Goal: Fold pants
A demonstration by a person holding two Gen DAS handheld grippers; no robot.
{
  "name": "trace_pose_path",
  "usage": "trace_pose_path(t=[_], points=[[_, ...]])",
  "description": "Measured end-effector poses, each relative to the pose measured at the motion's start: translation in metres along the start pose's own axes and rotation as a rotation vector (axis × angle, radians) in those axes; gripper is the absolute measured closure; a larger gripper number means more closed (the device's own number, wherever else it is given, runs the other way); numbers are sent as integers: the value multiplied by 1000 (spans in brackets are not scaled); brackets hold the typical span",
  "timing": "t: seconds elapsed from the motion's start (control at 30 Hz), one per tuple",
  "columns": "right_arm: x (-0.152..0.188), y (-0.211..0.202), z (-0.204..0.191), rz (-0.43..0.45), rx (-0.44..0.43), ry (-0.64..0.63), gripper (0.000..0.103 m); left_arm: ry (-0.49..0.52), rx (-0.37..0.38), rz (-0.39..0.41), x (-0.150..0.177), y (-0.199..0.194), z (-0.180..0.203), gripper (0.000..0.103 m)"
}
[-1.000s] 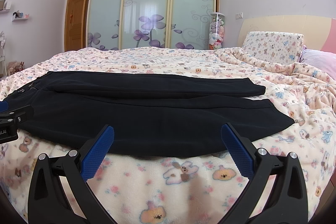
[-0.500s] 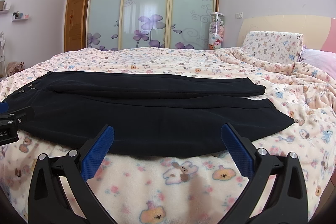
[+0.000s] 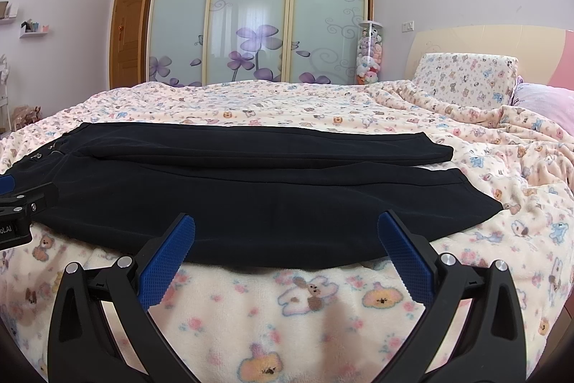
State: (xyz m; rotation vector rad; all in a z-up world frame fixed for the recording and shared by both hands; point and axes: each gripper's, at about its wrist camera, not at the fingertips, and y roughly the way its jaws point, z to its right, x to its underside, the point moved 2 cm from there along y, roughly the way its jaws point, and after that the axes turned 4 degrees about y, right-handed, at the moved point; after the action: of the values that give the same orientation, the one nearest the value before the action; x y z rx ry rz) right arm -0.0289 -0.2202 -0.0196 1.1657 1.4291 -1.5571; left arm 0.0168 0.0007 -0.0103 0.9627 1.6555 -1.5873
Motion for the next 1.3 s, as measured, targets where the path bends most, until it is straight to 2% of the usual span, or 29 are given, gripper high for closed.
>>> trace_pose_path(t=[1.07, 1.17, 1.3], points=[[-2, 1, 1, -2, -1, 2, 1, -1, 3, -2, 0, 0, 0, 2], [-3, 1, 0, -4, -2, 2, 1, -1, 4, -2, -1, 0, 8, 2], [-6, 2, 2, -3, -34, 0, 1, 4, 7, 7, -1, -4, 10, 2]])
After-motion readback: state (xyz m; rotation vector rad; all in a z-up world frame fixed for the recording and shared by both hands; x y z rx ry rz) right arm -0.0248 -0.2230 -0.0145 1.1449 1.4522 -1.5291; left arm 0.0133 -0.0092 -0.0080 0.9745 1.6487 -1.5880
